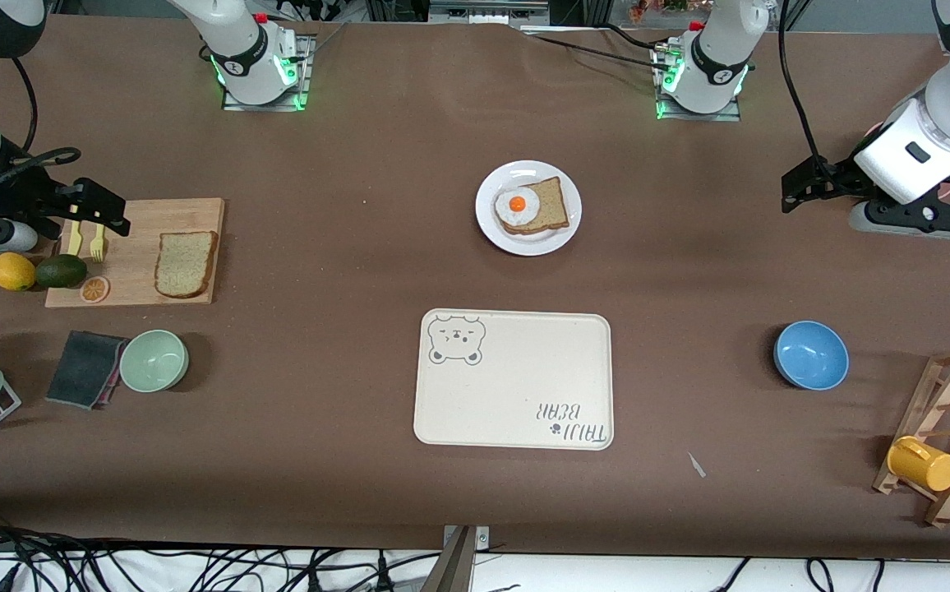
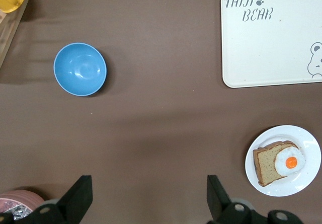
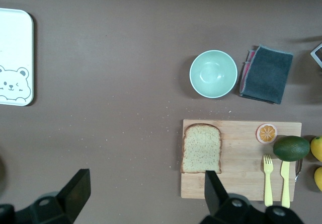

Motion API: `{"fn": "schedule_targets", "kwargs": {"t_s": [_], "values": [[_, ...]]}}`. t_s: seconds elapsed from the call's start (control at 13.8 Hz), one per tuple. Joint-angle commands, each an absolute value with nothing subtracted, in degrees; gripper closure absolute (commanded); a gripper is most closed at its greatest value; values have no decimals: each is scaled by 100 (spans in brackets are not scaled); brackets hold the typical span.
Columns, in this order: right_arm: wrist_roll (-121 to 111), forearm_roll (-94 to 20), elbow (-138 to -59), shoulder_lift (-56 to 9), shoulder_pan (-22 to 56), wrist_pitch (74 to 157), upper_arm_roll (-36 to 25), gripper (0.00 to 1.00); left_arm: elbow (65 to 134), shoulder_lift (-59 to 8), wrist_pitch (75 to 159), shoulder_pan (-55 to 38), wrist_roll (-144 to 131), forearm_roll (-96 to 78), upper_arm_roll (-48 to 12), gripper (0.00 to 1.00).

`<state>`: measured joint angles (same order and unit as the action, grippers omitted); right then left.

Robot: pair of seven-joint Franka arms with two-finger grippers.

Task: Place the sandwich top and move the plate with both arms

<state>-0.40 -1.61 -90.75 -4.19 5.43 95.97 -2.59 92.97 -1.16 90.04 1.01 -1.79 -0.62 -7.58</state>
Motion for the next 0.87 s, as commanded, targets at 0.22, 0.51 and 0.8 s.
{"fn": "schedule_targets", "kwargs": {"t_s": [0.22,0.51,0.8], "values": [[-114,-264,-9026,-369,536,9395,-237,0,9132,-176,8886,53,-79,53,-729,0],[-97,-272,-9035,-422,545,9440,-237,0,9132,-176,8886,53,-70,53,-729,0],[-26,-185,-9079,-431,746,9439,-229,0,9132,-176,8886,53,-70,44,-729,0]]}}
